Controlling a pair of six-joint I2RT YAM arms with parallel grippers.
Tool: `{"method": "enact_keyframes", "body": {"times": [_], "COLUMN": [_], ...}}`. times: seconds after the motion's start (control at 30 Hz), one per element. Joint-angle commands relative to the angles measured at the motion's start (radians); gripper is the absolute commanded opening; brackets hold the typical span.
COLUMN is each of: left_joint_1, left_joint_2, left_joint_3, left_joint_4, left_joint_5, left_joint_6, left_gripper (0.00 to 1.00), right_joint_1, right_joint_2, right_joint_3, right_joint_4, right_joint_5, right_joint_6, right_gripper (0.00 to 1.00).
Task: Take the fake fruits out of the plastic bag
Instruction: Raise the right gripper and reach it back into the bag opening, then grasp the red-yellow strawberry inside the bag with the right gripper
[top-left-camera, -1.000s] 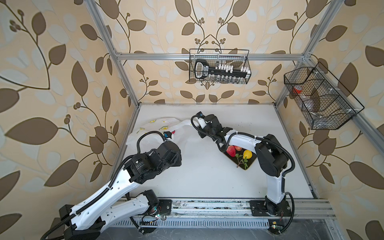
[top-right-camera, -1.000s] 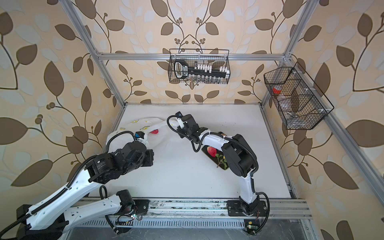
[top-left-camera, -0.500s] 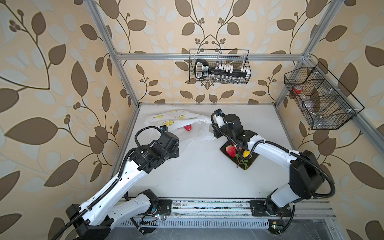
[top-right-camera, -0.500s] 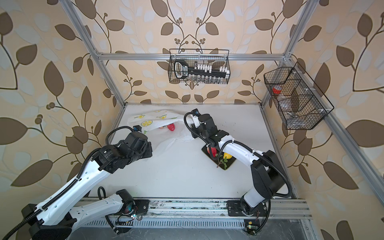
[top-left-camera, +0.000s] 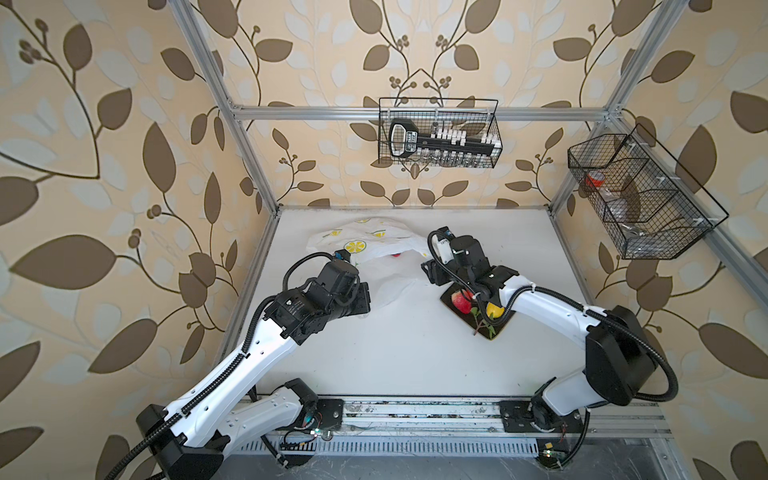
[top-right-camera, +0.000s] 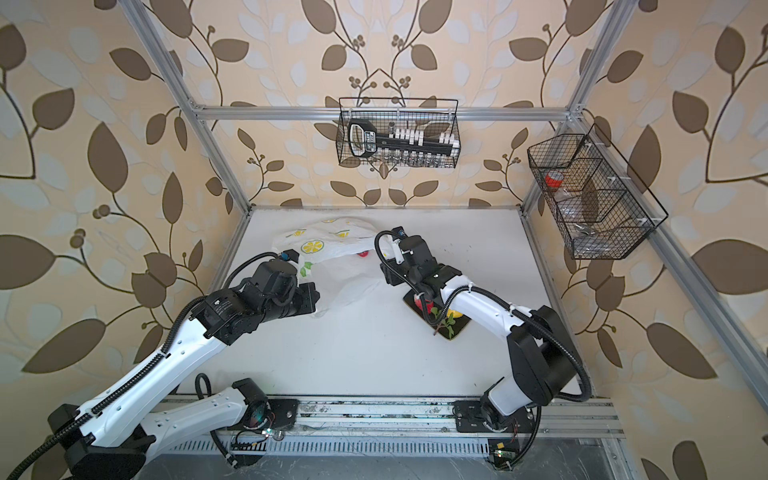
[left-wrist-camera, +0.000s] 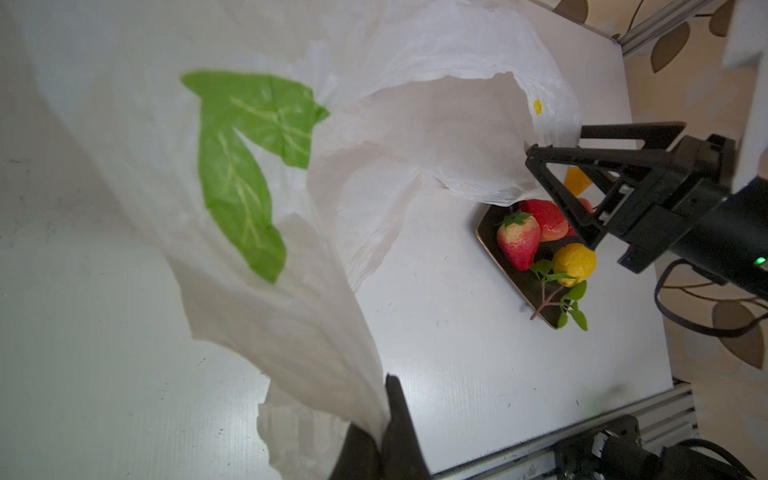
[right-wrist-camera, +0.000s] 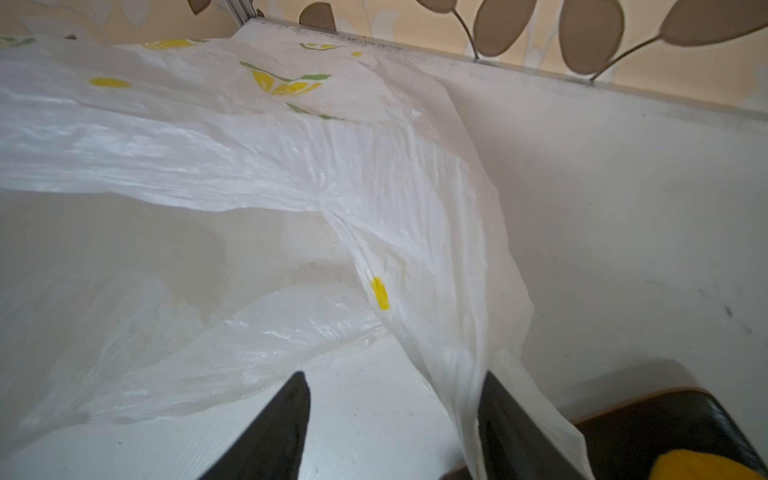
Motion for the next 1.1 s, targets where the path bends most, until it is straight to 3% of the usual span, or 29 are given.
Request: {"method": "enact_keyframes", "body": {"times": [0.0, 0.13, 0.23, 0.37, 0.53, 0.67, 0.9, 1.07], "left_joint_1": [0.002, 0.002, 0.002, 0.001, 0.002, 0.001, 0.002, 0.002], "left_joint_2": [-0.009, -0.007, -0.013, -0.026, -0.053, -0.079, -0.104, -0.088], "left_joint_3": [0.000, 0.007, 0.015, 0.029, 0.037, 0.041, 0.050, 0.087], "left_joint_4": [0.054, 0.054, 0.040, 0.006, -0.040, -0.074, -0.101, -0.131], "left_joint_5": [0.053, 0.053, 0.044, 0.032, 0.015, 0.008, 0.003, 0.048], "left_joint_6": [-0.016, -0.003, 0.010, 0.025, 0.031, 0.028, 0.031, 0.069], "left_gripper": [0.00, 0.00, 0.00, 0.00, 0.00, 0.00, 0.00, 0.00], "right_joint_1": [-0.002, 0.049, 0.174, 0.250, 0.292, 0.294, 0.302, 0.302], "right_joint_2": [-0.152, -0.301, -0.345, -0.219, -0.040, 0.129, 0.421, 0.567], "right_joint_3": [-0.012, -0.135, -0.238, -0.218, -0.228, -0.167, -0.019, 0.145], "right_joint_4": [-0.035, 0.022, 0.155, 0.228, 0.502, 0.632, 0.735, 0.576], "right_joint_5": [-0.020, -0.097, -0.046, 0.016, 0.045, 0.115, 0.284, 0.391], "right_joint_6": [-0.002, -0.062, -0.208, -0.432, -0.825, -0.983, -1.103, -0.985], "right_gripper": [0.70, 0.69, 0.65, 0.54, 0.37, 0.32, 0.33, 0.36]}}
